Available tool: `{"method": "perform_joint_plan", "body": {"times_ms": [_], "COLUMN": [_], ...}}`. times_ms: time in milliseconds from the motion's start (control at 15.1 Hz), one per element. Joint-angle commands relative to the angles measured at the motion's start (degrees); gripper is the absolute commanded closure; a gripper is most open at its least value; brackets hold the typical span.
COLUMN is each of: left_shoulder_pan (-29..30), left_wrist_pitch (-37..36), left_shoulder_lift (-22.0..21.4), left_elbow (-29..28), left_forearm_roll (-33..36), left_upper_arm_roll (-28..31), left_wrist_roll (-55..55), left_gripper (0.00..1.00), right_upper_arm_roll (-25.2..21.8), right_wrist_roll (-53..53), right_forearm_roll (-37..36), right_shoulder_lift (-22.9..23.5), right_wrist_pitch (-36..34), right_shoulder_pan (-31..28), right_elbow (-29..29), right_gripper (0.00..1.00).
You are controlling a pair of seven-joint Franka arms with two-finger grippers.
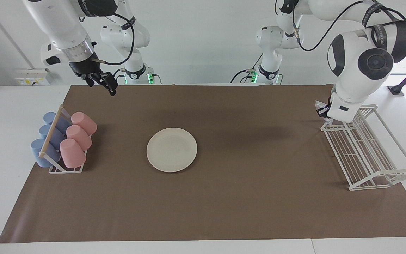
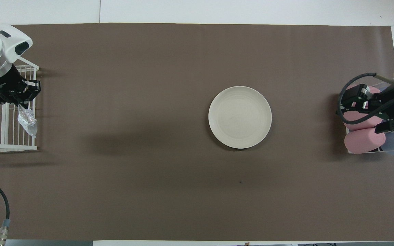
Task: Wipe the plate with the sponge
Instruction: 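Reach the left gripper into the wire rack and grasp the sponge, then lift the sponge with the left gripper while the right gripper approaches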
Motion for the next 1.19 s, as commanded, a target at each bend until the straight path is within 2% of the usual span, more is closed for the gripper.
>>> {"method": "perform_joint_plan", "body": {"times_ms": [0,132,264,463,595,727,859,1124], "left_shoulder_pan": [6.0,8.6,9.9,9.9,9.9,9.8,8.3,5.0], "left_wrist_pitch": [-1.7,-1.6,0.4,10.4,16.6,19.3,21.8,23.8], "left_shoulder_lift": [-6.4,-8.4,-11.4,-18.8,-25.0,-30.5,-33.6,-36.5], "left_elbow": [-1.9,-5.4,-11.5,-26.9,-39.0,-48.4,-53.7,-59.5], "left_forearm_roll": [-16.3,-26.0,-35.2,-48.1,-58.8,-67.1,-72.3,-80.9], "left_upper_arm_roll": [0.6,0.6,0.6,0.6,0.6,0.6,0.3,0.3], "left_wrist_roll": [-1.2,-0.9,-0.6,2.5,8.0,13.4,16.1,22.4], "left_gripper": [1.0,1.0,1.0,1.0,1.0,1.0,1.0,1.0], "right_upper_arm_roll": [1.6,3.4,5.2,6.3,6.3,6.3,6.3,6.3], "right_wrist_roll": [12.6,23.8,34.7,50.3,56.7,62.3,65.7,75.8], "right_forearm_roll": [3.2,3.8,5.2,5.2,5.1,4.7,4.7,4.5], "right_shoulder_lift": [-0.6,-0.7,-0.9,-0.9,-1.4,-1.5,-1.5,-1.7], "right_wrist_pitch": [-1.4,-1.3,-1.2,0.4,2.8,3.6,4.4,8.7], "right_shoulder_pan": [0.2,0.9,2.4,7.4,10.1,11.8,13.0,18.6], "right_elbow": [0.4,0.5,0.6,0.6,0.5,0.2,0.1,-0.9], "right_gripper": [0.0,0.0,0.0,0.0,0.0,0.0,0.0,0.0]}}
